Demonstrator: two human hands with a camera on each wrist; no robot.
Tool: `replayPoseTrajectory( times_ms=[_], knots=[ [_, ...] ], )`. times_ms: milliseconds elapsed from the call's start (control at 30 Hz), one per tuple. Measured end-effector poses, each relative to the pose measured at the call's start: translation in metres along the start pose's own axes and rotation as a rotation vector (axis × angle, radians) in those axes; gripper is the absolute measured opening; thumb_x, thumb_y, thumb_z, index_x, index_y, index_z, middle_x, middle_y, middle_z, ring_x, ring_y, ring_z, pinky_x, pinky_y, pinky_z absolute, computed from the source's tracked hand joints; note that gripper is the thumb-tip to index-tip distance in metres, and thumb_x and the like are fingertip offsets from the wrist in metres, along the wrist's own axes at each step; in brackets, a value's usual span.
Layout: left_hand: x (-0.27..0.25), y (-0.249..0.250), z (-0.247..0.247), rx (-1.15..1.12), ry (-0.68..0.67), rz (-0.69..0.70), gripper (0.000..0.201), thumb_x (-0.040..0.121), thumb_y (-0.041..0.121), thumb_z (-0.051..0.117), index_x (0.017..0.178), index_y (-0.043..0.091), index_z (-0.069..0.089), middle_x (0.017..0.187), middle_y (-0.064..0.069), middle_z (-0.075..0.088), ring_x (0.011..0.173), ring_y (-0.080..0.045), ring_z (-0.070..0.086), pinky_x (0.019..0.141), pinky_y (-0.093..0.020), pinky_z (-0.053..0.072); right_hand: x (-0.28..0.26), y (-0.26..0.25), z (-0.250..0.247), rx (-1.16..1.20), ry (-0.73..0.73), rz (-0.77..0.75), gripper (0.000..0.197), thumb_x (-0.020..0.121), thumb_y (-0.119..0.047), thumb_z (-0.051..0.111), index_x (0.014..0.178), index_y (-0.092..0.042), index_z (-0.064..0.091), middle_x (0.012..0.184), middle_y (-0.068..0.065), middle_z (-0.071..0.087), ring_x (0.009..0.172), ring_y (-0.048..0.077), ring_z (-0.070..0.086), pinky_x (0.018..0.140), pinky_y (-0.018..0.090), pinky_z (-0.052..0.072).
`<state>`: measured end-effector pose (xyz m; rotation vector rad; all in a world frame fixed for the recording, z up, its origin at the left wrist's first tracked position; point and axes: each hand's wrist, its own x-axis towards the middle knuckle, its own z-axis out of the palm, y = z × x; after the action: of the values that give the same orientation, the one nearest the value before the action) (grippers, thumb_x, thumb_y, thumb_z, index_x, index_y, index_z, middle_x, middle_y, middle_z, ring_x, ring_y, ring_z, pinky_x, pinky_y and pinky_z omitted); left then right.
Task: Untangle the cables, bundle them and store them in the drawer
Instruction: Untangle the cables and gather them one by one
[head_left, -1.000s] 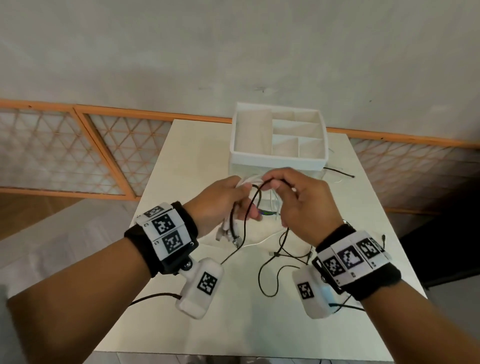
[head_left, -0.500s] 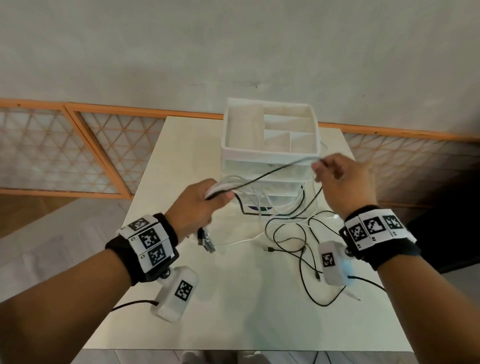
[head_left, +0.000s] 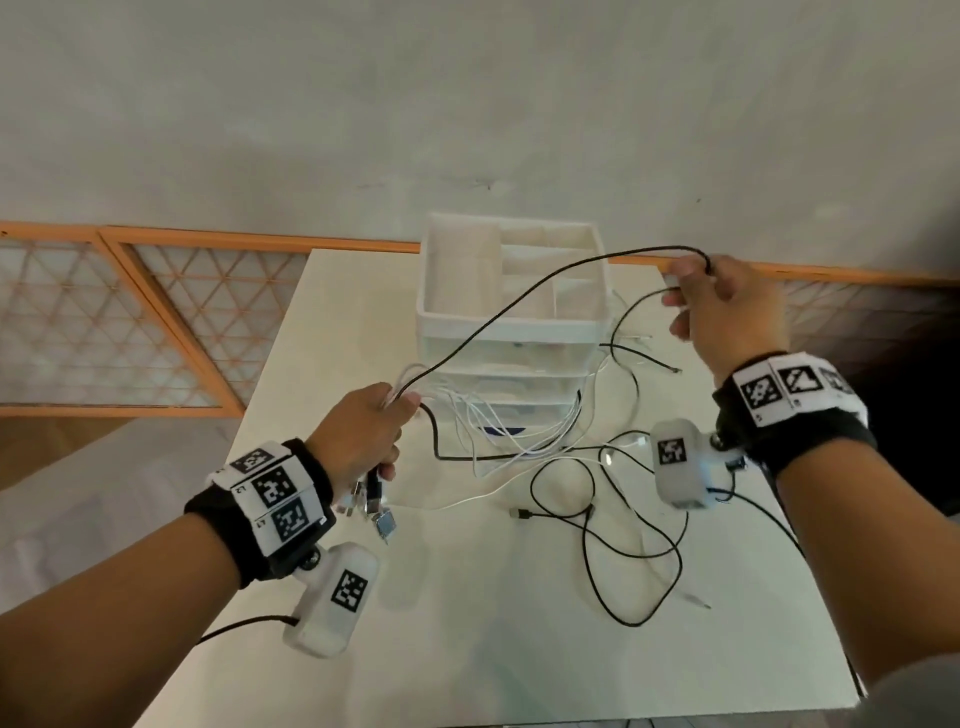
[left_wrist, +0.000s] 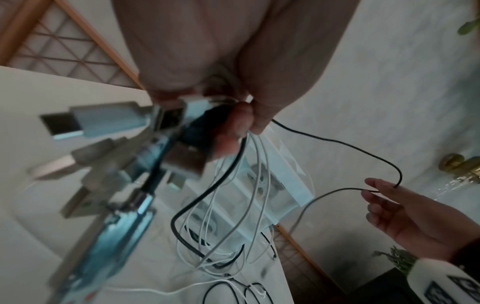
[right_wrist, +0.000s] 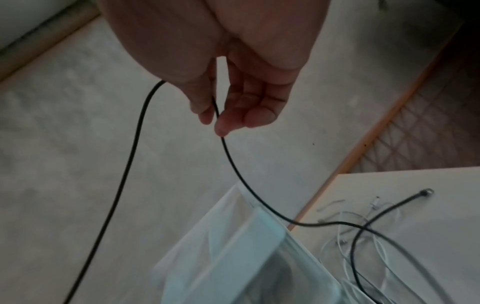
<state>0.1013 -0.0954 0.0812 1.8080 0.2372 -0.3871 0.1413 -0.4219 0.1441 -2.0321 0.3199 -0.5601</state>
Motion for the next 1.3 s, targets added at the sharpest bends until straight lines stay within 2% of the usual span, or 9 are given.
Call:
replayPoseTrajectory(
  times_ms=[200,367,467,600,733,833,933,1100,1300],
  knots=[
    [0.002,0.004,-0.002,-0.009,-0.089,0.043,0.031,0.098,0.035,0.055,0.078,0.011,0.048,0.049,0.010,0.032,0.039,-0.008,0.027,0.042,-0.024,0.031,0.043,0.008,0.001,-0.075,0.095,-0.044,0.020,0.095,-0.021,0.055,0.104,-0.023,0.073,0.072,-0.003,0.071,0.048,-0.002,0.063,0.066,0.029,0.056],
    [0.000,0.004,-0.008,-0.006,-0.079,0.088,0.033,0.098,0.033,0.054,0.087,0.003,0.059,0.055,0.005,0.034,0.043,-0.010,0.029,0.045,-0.026,0.031,0.018,0.054,0.007,-0.458,-0.268,0.169,0.053,0.088,0.002,0.055,0.132,-0.028,0.058,0.131,0.004,0.060,0.095,0.014,0.059,0.066,0.024,0.048],
    [0.001,0.004,-0.012,0.084,-0.079,0.136,0.032,0.099,0.031,0.053,0.092,0.002,0.064,0.058,0.004,0.035,0.046,-0.011,0.030,0.048,-0.027,0.030,-0.032,0.044,0.021,-0.306,-0.238,0.038,0.048,0.082,-0.005,0.065,0.125,-0.026,0.063,0.094,0.000,0.067,0.077,0.004,0.059,0.081,0.025,0.052],
    [-0.008,0.017,0.007,0.365,-0.212,0.313,0.029,0.098,0.032,0.054,0.087,0.007,0.066,0.047,0.013,0.043,0.042,-0.004,0.037,0.046,-0.015,0.029,-0.115,-0.001,0.062,-0.077,-0.782,-0.072,0.079,0.081,-0.034,0.078,0.143,-0.050,0.032,0.059,-0.002,0.064,0.051,0.003,0.058,0.062,0.018,0.051],
    [-0.026,0.029,0.024,0.495,-0.362,0.481,0.023,0.095,0.035,0.059,0.087,0.016,0.070,0.063,0.014,0.061,0.053,0.003,0.051,0.052,-0.009,0.036,-0.117,0.020,0.086,-0.254,-0.997,0.131,0.016,0.089,-0.036,0.067,0.102,-0.031,0.062,0.058,0.004,0.068,0.049,0.024,0.067,0.049,0.030,0.055],
    [-0.035,0.032,0.018,0.432,-0.357,0.376,0.037,0.098,0.042,0.047,0.099,0.016,0.073,0.059,0.019,0.055,0.052,0.005,0.049,0.048,-0.007,0.034,-0.082,0.046,0.072,-0.359,-0.783,0.236,0.002,0.088,-0.017,0.067,0.086,-0.017,0.067,0.059,0.002,0.070,0.060,0.028,0.073,0.054,0.028,0.056],
    [-0.026,0.016,0.013,0.634,-0.377,0.250,0.040,0.103,0.043,0.034,0.108,0.027,0.071,0.073,0.006,0.056,0.065,-0.007,0.052,0.058,-0.014,0.037,-0.066,0.051,0.060,-0.344,-0.223,-0.043,0.016,0.081,-0.007,0.066,0.090,-0.021,0.068,0.071,0.002,0.072,0.065,0.017,0.067,0.065,0.015,0.049],
    [-0.004,-0.034,0.019,0.844,-0.231,0.187,0.033,0.103,0.020,0.038,0.101,0.019,0.070,0.062,0.012,0.046,0.058,-0.007,0.045,0.055,-0.014,0.032,-0.099,0.084,0.072,-0.353,-0.550,0.090,0.061,0.087,-0.018,0.070,0.137,-0.037,0.041,0.103,-0.009,0.067,0.091,0.018,0.064,0.095,0.027,0.045],
    [0.004,-0.050,0.014,0.715,-0.100,0.136,0.032,0.103,0.018,0.039,0.096,0.013,0.070,0.067,0.011,0.047,0.064,-0.015,0.046,0.052,-0.015,0.032,-0.145,0.144,0.071,-0.685,-0.637,0.184,0.028,0.086,-0.025,0.063,0.114,-0.028,0.061,0.112,-0.004,0.065,0.104,0.020,0.062,0.084,0.030,0.049]
  ],
)
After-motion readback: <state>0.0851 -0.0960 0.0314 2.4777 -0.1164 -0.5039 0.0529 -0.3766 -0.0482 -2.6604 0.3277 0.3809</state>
